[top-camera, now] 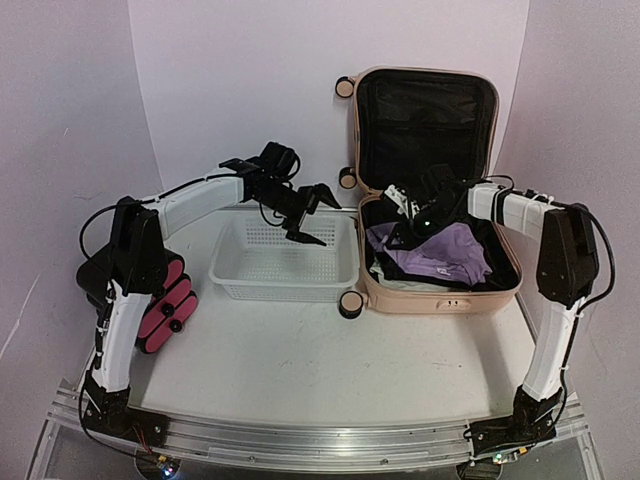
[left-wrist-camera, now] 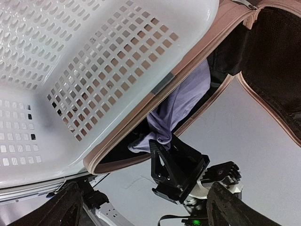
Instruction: Open, take out, and arrange the luggage
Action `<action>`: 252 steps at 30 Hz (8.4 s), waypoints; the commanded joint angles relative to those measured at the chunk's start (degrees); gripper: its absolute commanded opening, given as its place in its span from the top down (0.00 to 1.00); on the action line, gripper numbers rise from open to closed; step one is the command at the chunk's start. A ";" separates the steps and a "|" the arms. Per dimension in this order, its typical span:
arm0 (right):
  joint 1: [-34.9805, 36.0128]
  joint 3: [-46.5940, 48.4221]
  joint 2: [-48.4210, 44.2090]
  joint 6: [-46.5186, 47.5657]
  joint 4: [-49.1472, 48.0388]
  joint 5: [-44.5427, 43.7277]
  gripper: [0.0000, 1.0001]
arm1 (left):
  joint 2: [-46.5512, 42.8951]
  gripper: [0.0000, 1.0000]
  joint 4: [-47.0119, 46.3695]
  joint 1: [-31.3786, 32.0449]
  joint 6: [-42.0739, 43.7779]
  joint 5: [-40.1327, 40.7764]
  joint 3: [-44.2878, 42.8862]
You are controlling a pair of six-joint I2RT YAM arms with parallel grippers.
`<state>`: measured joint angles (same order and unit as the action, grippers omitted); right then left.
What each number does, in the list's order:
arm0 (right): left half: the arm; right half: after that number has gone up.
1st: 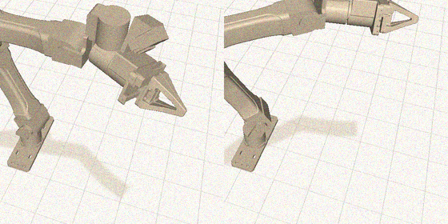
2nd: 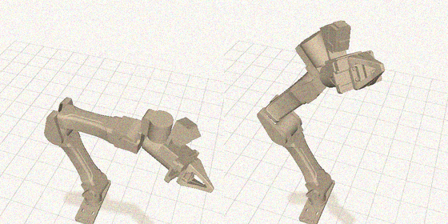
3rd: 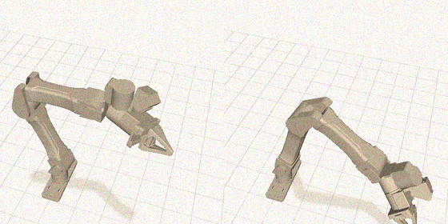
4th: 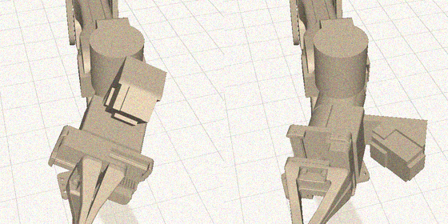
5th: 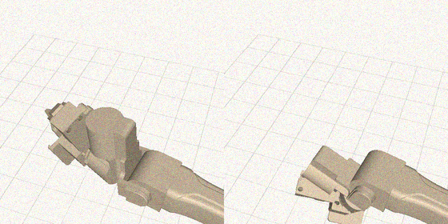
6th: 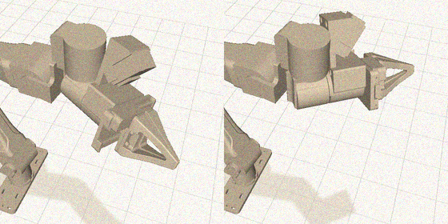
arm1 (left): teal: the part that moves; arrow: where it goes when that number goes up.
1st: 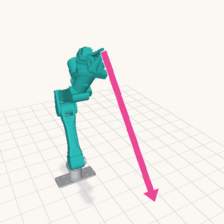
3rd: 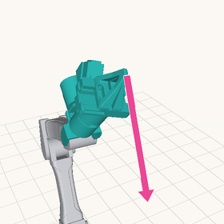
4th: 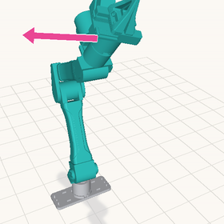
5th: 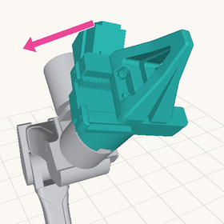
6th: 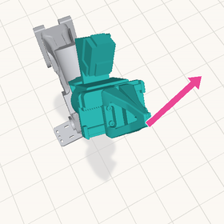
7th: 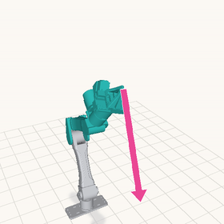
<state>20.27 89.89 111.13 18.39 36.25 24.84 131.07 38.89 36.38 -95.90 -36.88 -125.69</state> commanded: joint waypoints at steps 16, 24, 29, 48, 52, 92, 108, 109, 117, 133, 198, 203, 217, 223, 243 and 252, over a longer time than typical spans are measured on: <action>0.12 8.64 -3.48 -4.57 4.05 2.93 1.00 | -3.68 0.08 -3.05 -0.96 -0.19 -2.09 0.23; 0.34 9.02 -6.03 -11.57 -2.23 4.79 1.00 | -2.75 0.07 -3.14 -0.53 -0.86 -2.84 -0.48; 0.31 11.02 -6.94 -14.73 -3.48 3.93 1.00 | -2.07 0.05 -3.12 -0.11 -1.51 -3.30 -1.29; 4.76 8.05 -10.88 -21.61 -12.50 11.69 1.00 | 1.64 0.01 -5.75 2.38 -5.96 -5.04 -6.74; 5.86 5.90 -11.82 -21.03 -12.76 13.44 1.00 | 3.62 0.00 -10.08 3.38 -8.51 -5.26 -7.49; 4.79 8.42 -14.45 -28.69 1.27 -10.11 0.02 | -0.44 1.00 5.12 -5.55 35.54 -3.43 -6.91; 3.22 9.86 -13.62 -25.50 4.61 -12.88 0.02 | -0.50 1.00 19.86 -8.96 61.22 5.12 -6.39; 3.20 10.09 -13.46 -25.38 4.73 -13.05 0.02 | -0.25 1.00 20.36 -9.22 62.17 5.45 -6.25; 2.84 11.56 -12.68 -24.59 6.13 -13.72 0.02 | 0.37 1.00 25.30 -11.50 72.31 15.62 -5.44; 1.73 15.93 -9.31 -22.53 8.58 -13.24 0.02 | 7.44 1.00 24.10 -13.61 83.62 21.36 -9.66; 23.92 55.01 37.41 -21.69 37.01 -27.52 0.80 | -10.24 0.33 35.02 -10.27 77.97 26.01 -2.54; 23.94 61.76 35.13 -20.68 40.16 -27.62 0.64 | -9.56 0.32 35.02 -10.45 77.26 25.78 -3.97; 15.61 36.69 6.90 -8.07 31.31 -22.02 0.02 | -7.72 0.29 34.44 -10.45 72.78 21.21 -8.43; 9.80 22.96 1.32 11.48 30.01 -22.24 0.02 | -8.13 0.29 33.90 -10.45 71.78 20.39 -7.29; 6.47 21.25 13.71 36.17 25.79 -24.83 0.02 | -8.65 0.28 33.62 -10.41 68.68 18.32 -6.24; 6.53 18.66 16.00 36.00 16.31 -30.36 0.02 | -8.48 0.28 33.96 -10.93 68.83 17.92 -7.23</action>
<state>27.03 108.47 126.52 54.17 58.39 -3.42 123.68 73.47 26.13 -27.05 -18.28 -131.11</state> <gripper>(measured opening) 0.983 0.716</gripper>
